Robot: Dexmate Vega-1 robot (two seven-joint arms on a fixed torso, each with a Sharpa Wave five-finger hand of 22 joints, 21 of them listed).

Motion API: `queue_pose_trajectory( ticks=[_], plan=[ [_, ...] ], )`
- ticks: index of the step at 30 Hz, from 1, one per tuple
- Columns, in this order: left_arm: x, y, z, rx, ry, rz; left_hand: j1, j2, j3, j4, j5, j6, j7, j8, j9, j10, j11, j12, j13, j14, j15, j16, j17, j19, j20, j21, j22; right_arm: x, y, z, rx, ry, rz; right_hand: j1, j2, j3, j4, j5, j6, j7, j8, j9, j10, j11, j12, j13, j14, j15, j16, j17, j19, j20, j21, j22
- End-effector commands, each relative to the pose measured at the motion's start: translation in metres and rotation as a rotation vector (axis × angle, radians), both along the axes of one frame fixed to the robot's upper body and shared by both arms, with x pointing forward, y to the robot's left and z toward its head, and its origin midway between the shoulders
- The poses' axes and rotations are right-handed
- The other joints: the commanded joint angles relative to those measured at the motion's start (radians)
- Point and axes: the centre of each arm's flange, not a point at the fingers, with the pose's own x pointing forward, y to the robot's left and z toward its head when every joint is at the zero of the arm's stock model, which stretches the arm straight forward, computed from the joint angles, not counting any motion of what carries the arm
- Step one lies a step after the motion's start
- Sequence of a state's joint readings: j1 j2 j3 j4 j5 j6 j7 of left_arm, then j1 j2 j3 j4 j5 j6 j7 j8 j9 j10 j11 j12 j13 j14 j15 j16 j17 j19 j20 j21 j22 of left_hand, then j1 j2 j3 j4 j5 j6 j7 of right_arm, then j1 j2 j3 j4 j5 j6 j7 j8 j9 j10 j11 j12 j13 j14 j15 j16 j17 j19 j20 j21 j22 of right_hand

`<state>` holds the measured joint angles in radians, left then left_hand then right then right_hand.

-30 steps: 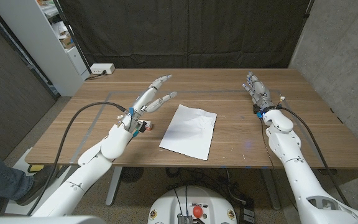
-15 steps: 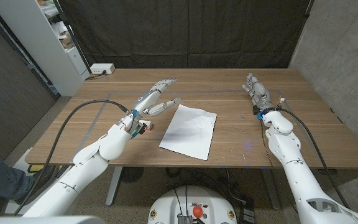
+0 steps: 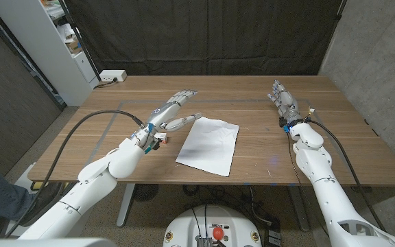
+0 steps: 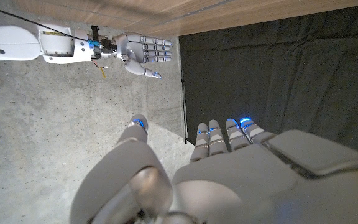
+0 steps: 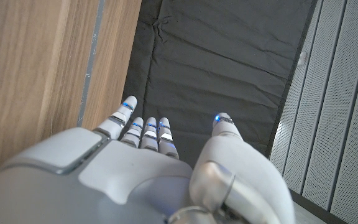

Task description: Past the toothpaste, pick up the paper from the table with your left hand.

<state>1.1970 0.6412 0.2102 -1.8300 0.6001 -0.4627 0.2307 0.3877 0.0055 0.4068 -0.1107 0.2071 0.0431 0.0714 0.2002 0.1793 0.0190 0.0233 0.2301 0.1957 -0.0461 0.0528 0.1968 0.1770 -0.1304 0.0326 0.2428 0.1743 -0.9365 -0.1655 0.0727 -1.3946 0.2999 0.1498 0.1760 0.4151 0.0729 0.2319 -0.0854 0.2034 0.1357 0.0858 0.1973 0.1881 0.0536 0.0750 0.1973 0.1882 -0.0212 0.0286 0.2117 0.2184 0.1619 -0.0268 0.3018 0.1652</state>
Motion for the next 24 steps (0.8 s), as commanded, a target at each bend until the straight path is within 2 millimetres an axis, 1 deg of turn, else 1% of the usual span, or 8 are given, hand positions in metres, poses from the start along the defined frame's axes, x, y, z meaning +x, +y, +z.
queue_pose_trajectory(
  ticks=[1, 9, 11, 16, 20, 22, 24],
  plan=[
    [-0.0034, -0.0053, -0.0024, 0.070, -0.006, 0.048, 0.013, -0.003, 0.001, -0.008, 0.006, 0.004, 0.000, -0.002, 0.002, -0.002, 0.000, -0.003, 0.001, 0.003, 0.000, -0.005, 0.002, 0.000, 0.004, -0.005, 0.004, -0.0004, 0.0023, -0.0005, 0.003, -0.001, 0.002, 0.010, -0.001, 0.000, -0.008, 0.006, 0.005, -0.004, 0.002, 0.005, 0.005, 0.004, 0.002, 0.002, 0.004, -0.001, 0.005, 0.004, 0.007, 0.001, -0.006, 0.003],
    [-0.0062, -0.0070, -0.0043, 0.106, -0.007, 0.073, 0.021, -0.004, 0.002, -0.014, 0.006, 0.001, -0.002, -0.004, 0.002, -0.003, -0.005, -0.005, 0.001, -0.001, 0.001, -0.007, 0.002, -0.019, 0.003, -0.016, 0.004, 0.0005, 0.0046, -0.0001, 0.006, -0.001, 0.002, 0.011, -0.001, -0.001, -0.009, 0.006, 0.004, -0.004, 0.001, 0.005, 0.004, 0.003, 0.001, 0.002, 0.004, 0.001, 0.005, 0.003, 0.007, 0.002, -0.010, 0.003],
    [-0.0064, -0.0081, -0.0048, 0.126, 0.009, 0.088, 0.024, -0.005, 0.003, -0.018, 0.006, -0.001, -0.001, -0.004, 0.002, -0.004, -0.003, -0.006, 0.001, -0.004, 0.002, -0.008, 0.002, -0.026, 0.008, -0.020, 0.004, 0.0007, 0.0049, 0.0003, 0.005, 0.000, 0.001, 0.011, -0.001, -0.001, -0.009, 0.006, 0.002, -0.004, 0.000, 0.005, 0.004, 0.003, 0.001, 0.002, 0.003, 0.001, 0.005, 0.003, 0.007, 0.002, -0.011, 0.003],
    [-0.0057, -0.0104, -0.0048, 0.161, 0.057, 0.116, 0.039, -0.012, 0.004, -0.029, 0.007, -0.017, -0.006, -0.010, 0.002, -0.018, -0.009, -0.012, 0.001, -0.018, 0.001, -0.013, 0.003, -0.041, 0.015, -0.029, 0.004, 0.0011, 0.0057, 0.0007, 0.004, 0.003, 0.001, 0.010, -0.001, -0.001, -0.010, 0.006, 0.002, -0.004, 0.000, 0.005, 0.003, 0.003, 0.001, 0.002, 0.004, 0.002, 0.005, 0.003, 0.007, 0.003, -0.013, 0.003],
    [-0.0049, -0.0114, -0.0047, 0.183, 0.070, 0.136, 0.047, -0.017, 0.004, -0.036, 0.008, -0.019, -0.005, -0.009, 0.002, -0.020, -0.008, -0.013, 0.002, -0.024, 0.003, -0.014, 0.003, -0.050, 0.021, -0.034, 0.004, 0.0018, 0.0061, 0.0013, 0.004, 0.005, 0.000, 0.010, 0.000, -0.002, -0.010, 0.006, 0.001, -0.005, 0.000, 0.005, 0.003, 0.004, 0.001, 0.002, 0.003, 0.002, 0.005, 0.003, 0.007, 0.003, -0.015, 0.003],
    [-0.0046, -0.0116, -0.0049, 0.190, 0.076, 0.141, 0.051, -0.019, 0.004, -0.038, 0.008, -0.021, -0.006, -0.009, 0.002, -0.021, -0.004, -0.014, 0.002, -0.026, 0.005, -0.015, 0.003, -0.052, 0.023, -0.036, 0.004, 0.0021, 0.0065, 0.0014, 0.004, 0.005, 0.001, 0.010, 0.000, -0.002, -0.010, 0.006, 0.002, -0.006, 0.000, 0.005, 0.003, 0.004, 0.001, 0.002, 0.003, 0.002, 0.005, 0.003, 0.007, 0.003, -0.016, 0.003],
    [-0.0042, -0.0121, -0.0053, 0.201, 0.086, 0.145, 0.059, -0.023, 0.005, -0.044, 0.010, -0.025, -0.005, -0.009, 0.003, -0.022, -0.008, -0.014, 0.002, -0.032, 0.013, -0.016, 0.003, -0.055, 0.027, -0.038, 0.004, 0.0029, 0.0076, 0.0013, 0.004, 0.006, 0.002, 0.010, 0.001, -0.002, -0.010, 0.006, 0.002, -0.007, 0.000, 0.005, 0.003, 0.004, 0.000, 0.002, 0.003, 0.002, 0.005, 0.003, 0.008, 0.003, -0.017, 0.003]
  ],
)
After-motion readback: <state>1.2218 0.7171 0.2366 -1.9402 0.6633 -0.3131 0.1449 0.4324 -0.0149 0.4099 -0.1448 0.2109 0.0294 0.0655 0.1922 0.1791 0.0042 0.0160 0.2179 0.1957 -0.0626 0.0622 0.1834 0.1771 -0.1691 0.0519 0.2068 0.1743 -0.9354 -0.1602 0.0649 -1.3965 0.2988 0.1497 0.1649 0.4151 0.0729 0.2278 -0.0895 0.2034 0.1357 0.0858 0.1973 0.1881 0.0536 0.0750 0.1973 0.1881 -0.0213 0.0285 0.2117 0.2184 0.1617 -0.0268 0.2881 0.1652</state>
